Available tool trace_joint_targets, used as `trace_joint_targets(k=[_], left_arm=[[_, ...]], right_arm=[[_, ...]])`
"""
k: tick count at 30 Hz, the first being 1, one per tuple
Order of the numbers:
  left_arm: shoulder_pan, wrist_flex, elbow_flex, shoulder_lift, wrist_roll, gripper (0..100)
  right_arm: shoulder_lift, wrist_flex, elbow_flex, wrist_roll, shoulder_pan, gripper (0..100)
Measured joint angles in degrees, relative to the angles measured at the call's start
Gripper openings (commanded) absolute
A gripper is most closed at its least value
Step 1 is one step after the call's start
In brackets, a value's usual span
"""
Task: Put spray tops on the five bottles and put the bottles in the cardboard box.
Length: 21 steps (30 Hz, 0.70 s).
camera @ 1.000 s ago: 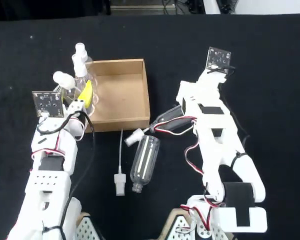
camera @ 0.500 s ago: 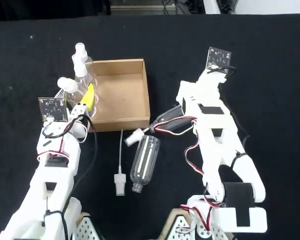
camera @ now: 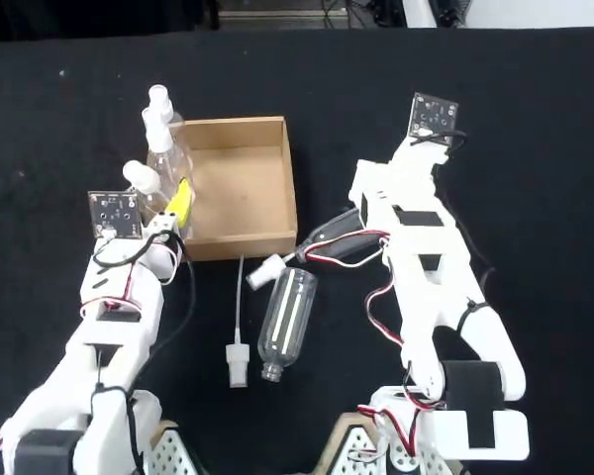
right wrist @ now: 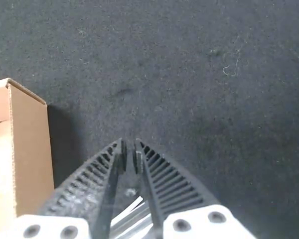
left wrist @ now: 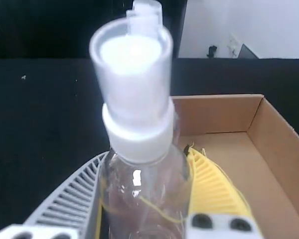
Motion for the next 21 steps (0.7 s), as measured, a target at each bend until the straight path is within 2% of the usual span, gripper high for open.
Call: trace_joint_targets(k=[16, 18, 21], left_arm=[[0.0, -0.5, -2.9, 6.3, 0.0, 4], [0.0, -0.5, -2.9, 6.3, 0.0, 7], [0.0, -0.5, -2.9, 6.3, 0.0, 18]], right_arm=[[0.0, 0.0, 0.0, 0.0, 0.0, 1.1], [0.0, 0.0, 0.0, 0.0, 0.0, 1.1], [0.0, 0.0, 0.0, 0.0, 0.0, 1.1]])
